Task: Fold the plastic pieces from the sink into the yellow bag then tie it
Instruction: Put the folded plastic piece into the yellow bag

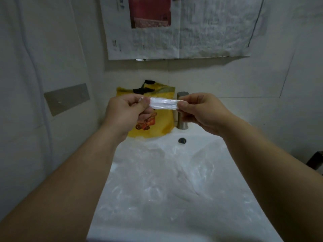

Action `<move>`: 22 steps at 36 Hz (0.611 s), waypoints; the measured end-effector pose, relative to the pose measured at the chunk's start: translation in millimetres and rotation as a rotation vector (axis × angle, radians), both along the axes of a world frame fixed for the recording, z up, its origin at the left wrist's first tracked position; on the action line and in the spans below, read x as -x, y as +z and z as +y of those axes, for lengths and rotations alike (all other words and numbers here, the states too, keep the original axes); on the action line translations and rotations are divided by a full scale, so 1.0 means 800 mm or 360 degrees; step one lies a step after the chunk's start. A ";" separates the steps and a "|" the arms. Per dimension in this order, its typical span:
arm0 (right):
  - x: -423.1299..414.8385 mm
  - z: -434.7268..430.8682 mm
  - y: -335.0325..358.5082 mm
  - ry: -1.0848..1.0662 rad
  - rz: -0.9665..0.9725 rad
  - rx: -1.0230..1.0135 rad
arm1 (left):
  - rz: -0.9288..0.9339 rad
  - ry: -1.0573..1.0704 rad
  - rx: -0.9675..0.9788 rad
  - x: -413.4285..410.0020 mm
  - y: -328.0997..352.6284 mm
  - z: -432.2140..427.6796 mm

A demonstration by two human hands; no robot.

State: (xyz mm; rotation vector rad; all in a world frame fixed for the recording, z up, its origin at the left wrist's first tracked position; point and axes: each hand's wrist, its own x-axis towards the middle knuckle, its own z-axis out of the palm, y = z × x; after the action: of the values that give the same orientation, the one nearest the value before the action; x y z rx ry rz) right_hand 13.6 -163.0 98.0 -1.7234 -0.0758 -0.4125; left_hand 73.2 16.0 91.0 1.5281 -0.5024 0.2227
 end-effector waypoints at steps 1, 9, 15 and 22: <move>-0.005 0.002 0.005 -0.0033 -0.0032 0.0017 | -0.0026 0.0015 -0.0012 -0.005 0.006 0.001; -0.052 0.003 0.033 -0.0226 -0.0123 0.0190 | -0.0294 0.0558 0.0027 -0.060 0.053 0.015; -0.085 -0.001 0.032 -0.0175 -0.0089 0.0299 | -0.0455 0.0818 -0.0347 -0.108 0.061 0.000; -0.120 -0.009 0.025 -0.0203 -0.0103 0.0341 | -0.0570 0.0799 -0.0912 -0.151 0.080 -0.026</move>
State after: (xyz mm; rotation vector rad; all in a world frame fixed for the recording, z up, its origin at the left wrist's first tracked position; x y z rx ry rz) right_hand 109.4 -170.6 117.8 -1.9321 -0.0587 -0.5717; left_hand 193.8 -4.8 155.3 2.1811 -0.4759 0.8058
